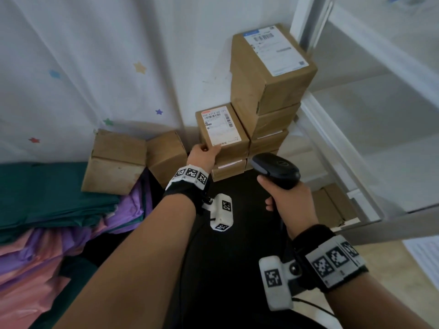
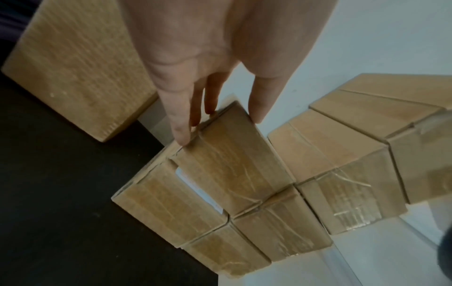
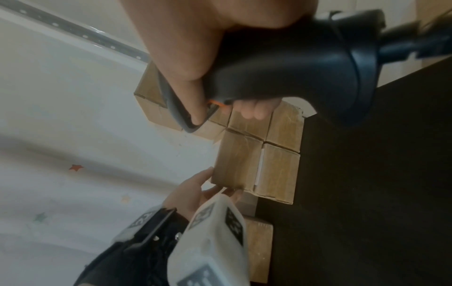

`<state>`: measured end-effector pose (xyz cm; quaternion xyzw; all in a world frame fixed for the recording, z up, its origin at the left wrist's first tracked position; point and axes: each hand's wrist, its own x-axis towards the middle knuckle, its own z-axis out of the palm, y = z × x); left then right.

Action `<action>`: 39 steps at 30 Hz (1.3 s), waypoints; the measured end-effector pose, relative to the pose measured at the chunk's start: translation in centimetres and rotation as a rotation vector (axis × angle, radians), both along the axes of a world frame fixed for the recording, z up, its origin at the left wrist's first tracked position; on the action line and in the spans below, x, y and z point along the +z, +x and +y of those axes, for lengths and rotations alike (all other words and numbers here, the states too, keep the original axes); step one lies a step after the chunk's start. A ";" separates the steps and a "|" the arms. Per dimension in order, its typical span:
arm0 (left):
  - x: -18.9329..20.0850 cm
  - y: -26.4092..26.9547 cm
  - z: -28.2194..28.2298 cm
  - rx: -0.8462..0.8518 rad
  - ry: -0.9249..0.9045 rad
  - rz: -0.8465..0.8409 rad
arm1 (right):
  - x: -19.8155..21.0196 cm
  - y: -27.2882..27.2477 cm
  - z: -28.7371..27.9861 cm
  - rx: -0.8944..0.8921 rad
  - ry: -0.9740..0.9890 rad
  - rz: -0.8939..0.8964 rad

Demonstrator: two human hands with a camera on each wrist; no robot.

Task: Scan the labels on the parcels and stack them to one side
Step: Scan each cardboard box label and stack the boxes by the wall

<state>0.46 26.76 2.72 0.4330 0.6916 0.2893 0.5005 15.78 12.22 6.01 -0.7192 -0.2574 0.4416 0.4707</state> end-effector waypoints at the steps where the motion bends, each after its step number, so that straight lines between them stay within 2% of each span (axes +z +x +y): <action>1: 0.1 -0.2 -0.2 -0.022 0.039 0.048 | 0.0 -0.1 0.0 0.008 0.006 -0.001; 7: 2.6 -3.3 -3.4 -0.069 0.393 0.339 | 0.7 -2.3 0.5 0.085 0.056 -0.003; 11: 4.7 -7.3 -5.0 -0.196 0.810 0.845 | 0.9 -4.7 1.1 0.156 0.045 -0.026; 12: 5.0 -8.5 -5.0 -0.192 0.820 0.991 | 0.9 -5.4 1.1 0.165 0.043 -0.028; 13: 5.2 -9.7 -4.8 -0.176 0.749 1.120 | 0.8 -6.0 1.2 0.170 0.046 -0.029; 14: 5.2 -11.0 -4.5 -0.151 0.629 1.217 | 0.8 -6.6 1.1 0.172 0.051 -0.030; 16: 5.0 -13.2 -4.3 -0.099 0.385 1.298 | 0.6 -7.5 0.9 0.181 0.059 -0.022; 18: 4.6 -14.7 -4.2 -0.069 0.272 1.284 | 0.3 -8.2 0.7 0.192 0.056 -0.016; 20: 4.1 -15.4 -4.4 -0.050 0.253 1.233 | 0.1 -8.5 0.5 0.203 0.052 -0.004; 24: 4.2 -15.8 -5.5 0.012 0.312 1.150 | -0.4 -9.1 0.1 0.218 0.057 0.018; 29: 6.1 -16.5 -8.2 0.127 0.436 1.011 | -0.5 -9.8 0.2 0.262 0.088 0.033; 32: 7.5 -16.6 -10.6 0.168 0.557 0.873 | 0.3 -10.5 0.7 0.291 0.098 0.084; 34: 8.3 -16.5 -11.8 0.172 0.602 0.725 | 0.9 -11.0 1.2 0.307 0.123 0.147; 39: 10.2 -15.9 -12.9 0.107 0.578 0.386 | 3.3 -11.8 2.7 0.287 0.200 0.316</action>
